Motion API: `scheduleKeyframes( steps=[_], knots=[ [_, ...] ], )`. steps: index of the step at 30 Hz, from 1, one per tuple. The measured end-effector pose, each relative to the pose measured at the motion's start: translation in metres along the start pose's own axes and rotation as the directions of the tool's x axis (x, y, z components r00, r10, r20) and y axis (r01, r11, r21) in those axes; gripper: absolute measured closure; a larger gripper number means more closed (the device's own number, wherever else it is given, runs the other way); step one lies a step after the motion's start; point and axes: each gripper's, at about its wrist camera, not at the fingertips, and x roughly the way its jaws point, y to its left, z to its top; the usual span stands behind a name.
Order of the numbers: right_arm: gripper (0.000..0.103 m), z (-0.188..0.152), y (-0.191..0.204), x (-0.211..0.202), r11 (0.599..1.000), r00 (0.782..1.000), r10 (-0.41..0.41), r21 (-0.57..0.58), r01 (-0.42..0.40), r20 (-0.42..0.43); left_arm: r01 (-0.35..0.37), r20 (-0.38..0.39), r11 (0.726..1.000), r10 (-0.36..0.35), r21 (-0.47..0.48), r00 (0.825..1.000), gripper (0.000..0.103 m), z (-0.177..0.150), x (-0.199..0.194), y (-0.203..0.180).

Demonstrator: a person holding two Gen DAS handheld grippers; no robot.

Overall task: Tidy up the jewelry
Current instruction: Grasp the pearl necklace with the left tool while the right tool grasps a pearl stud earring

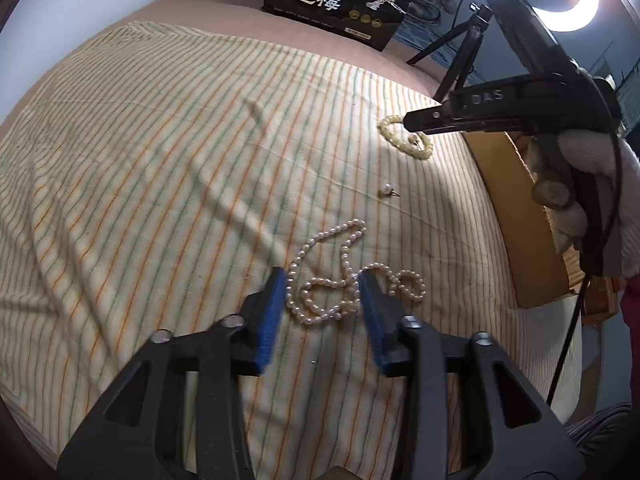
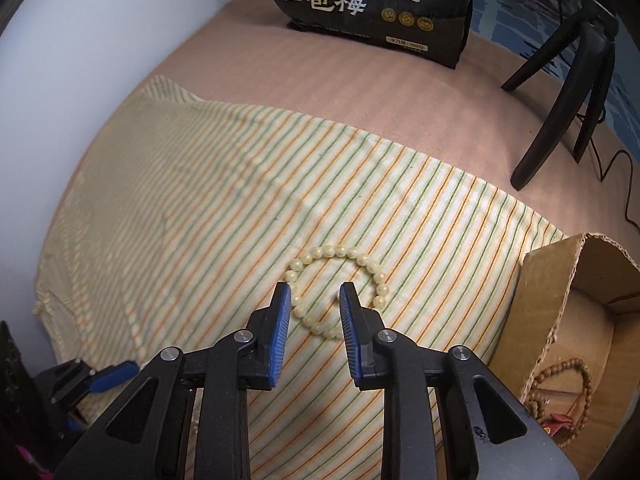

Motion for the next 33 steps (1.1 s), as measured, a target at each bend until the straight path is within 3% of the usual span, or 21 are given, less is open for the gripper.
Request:
scheduleKeyframes(
  steps=[2,16,22,24,28,33],
  knots=[
    [0.08,0.001,0.0,0.002,1.0,1.0,-0.02,-0.005,0.02,-0.003,-0.007,0.007,1.0,0.007,0.013,1.0,0.047,0.0,0.001,-0.004],
    [0.08,0.005,-0.002,0.02,0.998,0.997,-0.061,-0.016,0.06,-0.037,-0.094,0.004,0.992,0.094,0.086,0.996,0.042,0.003,0.02,-0.021],
    [0.082,0.01,0.006,0.032,0.995,0.994,-0.1,-0.023,0.099,-0.052,-0.153,0.034,0.98,0.15,0.123,0.988,0.058,0.001,0.023,-0.023],
    [0.092,0.013,0.008,0.035,0.993,0.992,-0.117,-0.028,0.116,-0.051,-0.173,0.048,0.977,0.168,0.124,0.985,0.071,0.001,0.023,-0.021],
    [0.096,0.014,0.012,0.038,0.991,0.99,-0.131,-0.033,0.129,-0.043,-0.18,0.066,0.978,0.173,0.109,0.983,0.093,0.0,0.019,-0.013],
    [0.096,0.011,0.017,0.035,0.989,0.989,-0.143,-0.041,0.142,-0.024,-0.14,0.065,0.987,0.135,0.077,0.989,0.097,0.001,0.014,-0.007]
  ],
)
